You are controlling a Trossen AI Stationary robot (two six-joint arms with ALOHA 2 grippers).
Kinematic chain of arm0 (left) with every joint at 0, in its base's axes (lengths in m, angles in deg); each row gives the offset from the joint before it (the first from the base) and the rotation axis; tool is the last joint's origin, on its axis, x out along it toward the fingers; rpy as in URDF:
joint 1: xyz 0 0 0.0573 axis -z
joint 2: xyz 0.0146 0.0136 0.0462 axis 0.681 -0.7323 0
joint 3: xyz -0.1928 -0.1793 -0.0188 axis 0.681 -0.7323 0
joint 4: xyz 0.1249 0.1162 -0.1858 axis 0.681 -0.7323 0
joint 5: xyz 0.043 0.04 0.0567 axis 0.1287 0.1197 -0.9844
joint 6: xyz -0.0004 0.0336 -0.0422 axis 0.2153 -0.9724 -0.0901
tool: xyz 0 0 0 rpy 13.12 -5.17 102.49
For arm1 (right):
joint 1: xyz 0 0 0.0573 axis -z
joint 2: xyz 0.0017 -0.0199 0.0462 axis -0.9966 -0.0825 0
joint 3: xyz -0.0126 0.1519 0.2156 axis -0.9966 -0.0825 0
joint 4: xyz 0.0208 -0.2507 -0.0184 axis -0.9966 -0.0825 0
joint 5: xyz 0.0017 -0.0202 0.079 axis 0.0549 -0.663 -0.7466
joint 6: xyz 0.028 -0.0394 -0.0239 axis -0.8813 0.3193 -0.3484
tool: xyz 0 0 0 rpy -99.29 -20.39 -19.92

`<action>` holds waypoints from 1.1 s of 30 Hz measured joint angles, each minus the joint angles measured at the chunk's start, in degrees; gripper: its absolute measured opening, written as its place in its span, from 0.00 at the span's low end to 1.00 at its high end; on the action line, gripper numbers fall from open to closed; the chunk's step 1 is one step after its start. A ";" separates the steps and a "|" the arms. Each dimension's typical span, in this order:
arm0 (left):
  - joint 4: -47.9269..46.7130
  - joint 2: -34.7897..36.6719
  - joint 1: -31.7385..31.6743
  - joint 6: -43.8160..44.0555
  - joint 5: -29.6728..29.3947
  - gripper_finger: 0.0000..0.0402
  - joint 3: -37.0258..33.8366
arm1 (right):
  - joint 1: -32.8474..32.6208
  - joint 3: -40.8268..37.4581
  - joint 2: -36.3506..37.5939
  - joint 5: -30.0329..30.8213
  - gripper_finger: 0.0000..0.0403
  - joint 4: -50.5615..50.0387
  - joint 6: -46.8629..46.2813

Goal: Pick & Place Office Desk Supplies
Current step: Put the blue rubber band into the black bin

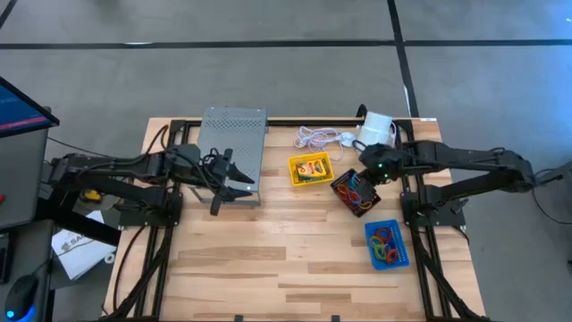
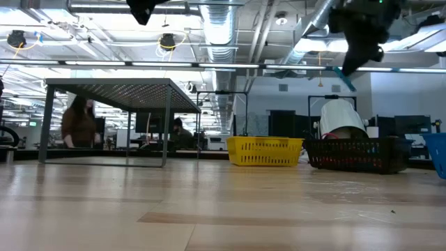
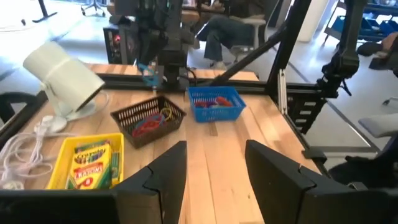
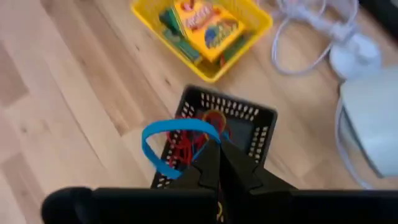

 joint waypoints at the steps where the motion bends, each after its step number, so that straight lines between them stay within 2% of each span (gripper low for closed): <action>1: 0.09 -0.29 0.02 0.00 0.00 0.39 0.04 | -0.43 -0.72 -0.29 0.04 0.00 0.02 -0.57; 7: 0.03 -1.86 0.01 0.55 -0.59 0.39 0.02 | -2.16 -6.17 -3.64 -0.23 0.00 0.26 -4.20; 12: 1.45 -1.54 -0.02 1.57 -6.11 0.39 0.00 | -3.30 -9.72 -7.01 -0.24 0.00 2.01 -6.21; 24: 2.30 -1.37 1.92 1.55 -6.24 0.39 0.02 | -4.22 -10.01 -13.20 -1.89 0.00 2.88 -6.19; 30: 2.22 -0.81 4.31 1.22 -6.25 0.39 -0.02 | -4.04 -10.05 -14.00 -1.88 0.00 2.09 -6.17; 33: 6.13 -1.28 5.02 -0.48 -6.69 0.39 -0.68 | -4.02 -10.05 -13.94 -1.90 0.01 2.05 -5.33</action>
